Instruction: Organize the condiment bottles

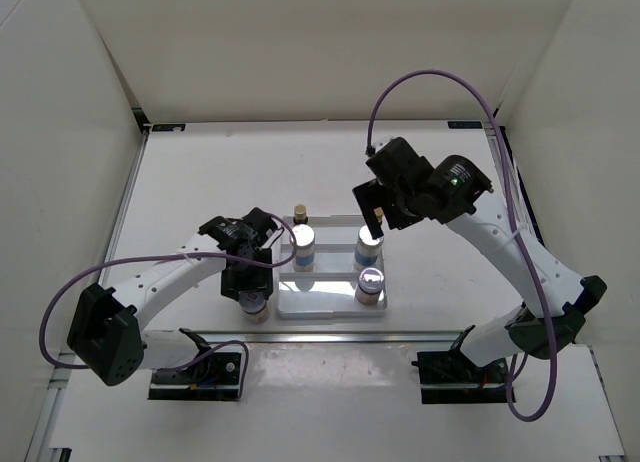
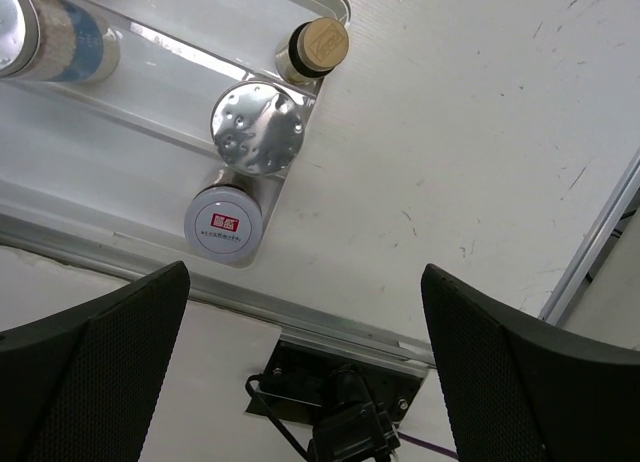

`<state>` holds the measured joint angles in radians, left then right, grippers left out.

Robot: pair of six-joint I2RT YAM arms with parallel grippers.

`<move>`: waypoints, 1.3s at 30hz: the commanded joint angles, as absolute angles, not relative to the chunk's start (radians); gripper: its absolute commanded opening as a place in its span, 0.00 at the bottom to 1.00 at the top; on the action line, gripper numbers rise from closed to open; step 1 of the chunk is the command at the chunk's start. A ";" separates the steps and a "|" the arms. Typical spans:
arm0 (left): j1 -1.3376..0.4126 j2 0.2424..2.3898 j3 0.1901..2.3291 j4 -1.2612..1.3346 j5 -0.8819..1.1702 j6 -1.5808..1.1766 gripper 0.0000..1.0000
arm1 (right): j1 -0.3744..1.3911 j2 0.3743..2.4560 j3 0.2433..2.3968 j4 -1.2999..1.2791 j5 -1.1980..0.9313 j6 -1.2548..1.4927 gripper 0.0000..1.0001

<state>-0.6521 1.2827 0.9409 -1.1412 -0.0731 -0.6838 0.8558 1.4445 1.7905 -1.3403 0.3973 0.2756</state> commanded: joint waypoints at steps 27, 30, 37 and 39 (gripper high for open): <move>-0.739 1.359 1.269 -1.074 0.052 -0.482 0.11 | 0.827 1.425 1.733 -1.336 0.391 0.265 1.00; -0.761 1.387 1.278 -1.052 0.043 -0.472 0.11 | 0.816 1.425 1.724 -1.336 0.391 0.265 1.00; -0.810 1.492 1.287 -1.023 0.084 -0.428 0.11 | 0.798 1.407 1.715 -1.345 0.382 0.247 1.00; -0.837 1.512 1.287 -1.023 0.084 -0.419 0.11 | 0.787 1.407 1.706 -1.345 0.382 0.247 1.00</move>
<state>-0.7979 1.5150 1.2343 -1.0580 0.0364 -0.4492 0.7994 1.4391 1.7168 -1.3376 0.3855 0.2646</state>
